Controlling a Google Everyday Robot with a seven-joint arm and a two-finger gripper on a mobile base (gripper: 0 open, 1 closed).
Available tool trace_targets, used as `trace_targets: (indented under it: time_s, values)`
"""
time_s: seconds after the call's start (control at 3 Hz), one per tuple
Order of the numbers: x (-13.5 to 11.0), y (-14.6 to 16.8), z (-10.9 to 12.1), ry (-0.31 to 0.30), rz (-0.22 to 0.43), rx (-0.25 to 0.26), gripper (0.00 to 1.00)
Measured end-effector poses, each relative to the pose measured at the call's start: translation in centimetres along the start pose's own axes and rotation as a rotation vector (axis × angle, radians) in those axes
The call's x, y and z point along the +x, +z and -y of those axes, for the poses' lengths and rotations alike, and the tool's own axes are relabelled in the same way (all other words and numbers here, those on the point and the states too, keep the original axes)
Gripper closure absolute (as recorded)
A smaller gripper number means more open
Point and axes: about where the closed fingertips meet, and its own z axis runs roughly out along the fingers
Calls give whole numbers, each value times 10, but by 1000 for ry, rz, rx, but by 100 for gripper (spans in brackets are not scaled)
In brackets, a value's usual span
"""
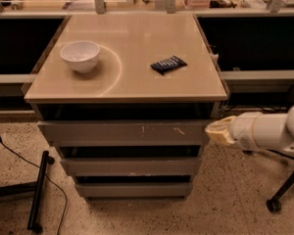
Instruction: Close top drawer
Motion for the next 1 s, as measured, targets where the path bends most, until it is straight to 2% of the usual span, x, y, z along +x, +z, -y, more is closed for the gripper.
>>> trace_targets:
  time_s: [0.33, 0.67, 1.0]
  values:
    - [-9, -11, 2, -14, 4, 22, 82]
    - [-9, -10, 2, -13, 4, 21, 58]
    - [-12, -10, 0, -37, 12, 19, 35]
